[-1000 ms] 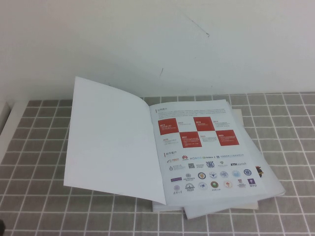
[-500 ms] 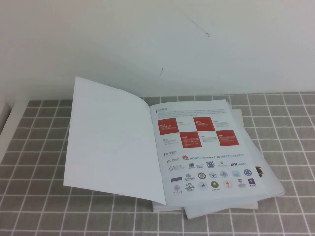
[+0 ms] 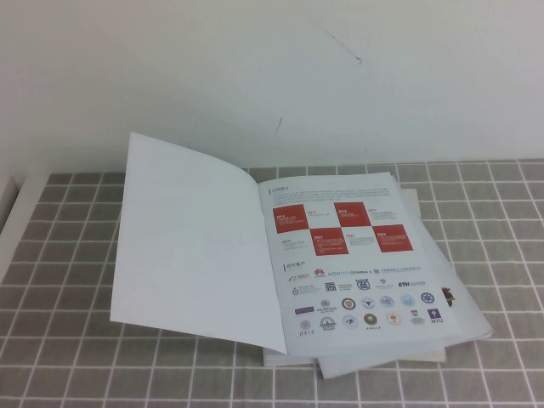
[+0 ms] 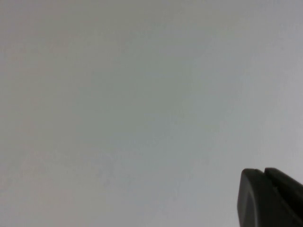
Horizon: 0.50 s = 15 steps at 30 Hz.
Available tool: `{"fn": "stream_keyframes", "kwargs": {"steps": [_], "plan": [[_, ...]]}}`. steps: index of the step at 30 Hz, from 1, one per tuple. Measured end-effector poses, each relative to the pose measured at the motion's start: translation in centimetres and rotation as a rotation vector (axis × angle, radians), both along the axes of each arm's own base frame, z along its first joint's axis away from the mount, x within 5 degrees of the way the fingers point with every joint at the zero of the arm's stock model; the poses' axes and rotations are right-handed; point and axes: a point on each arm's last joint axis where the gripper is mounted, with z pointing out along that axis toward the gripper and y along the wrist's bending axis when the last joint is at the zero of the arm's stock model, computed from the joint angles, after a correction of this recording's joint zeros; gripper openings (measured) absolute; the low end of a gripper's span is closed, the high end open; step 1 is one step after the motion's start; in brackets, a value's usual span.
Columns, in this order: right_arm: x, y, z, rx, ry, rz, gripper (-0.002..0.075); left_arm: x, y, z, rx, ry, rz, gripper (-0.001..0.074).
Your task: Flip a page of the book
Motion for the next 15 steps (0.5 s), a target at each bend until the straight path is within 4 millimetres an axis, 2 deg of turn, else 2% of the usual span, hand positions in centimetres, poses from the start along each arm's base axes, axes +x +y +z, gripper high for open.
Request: {"fn": "stream_keyframes", "kwargs": {"steps": [4, 8, 11, 15], "plan": [[-0.6, 0.0, 0.6, 0.009, -0.094, 0.014, -0.0003, -0.3, -0.2, 0.3, -0.059, -0.069, -0.096, -0.0004], [-1.2, 0.0, 1.0, 0.053, -0.177, 0.059, -0.0003, -0.6, -1.3, 1.1, 0.03, -0.102, -0.181, -0.0004], [-1.8, -0.1, 2.4, 0.096, -0.231, 0.103, -0.0003, -1.5, -2.1, 3.7, 0.152, -0.139, -0.196, -0.0004], [-3.5, 0.0, 6.2, 0.104, -0.329, 0.132, -0.0003, -3.4, -2.4, 7.6, 0.253, -0.195, -0.171, -0.0004]]}}
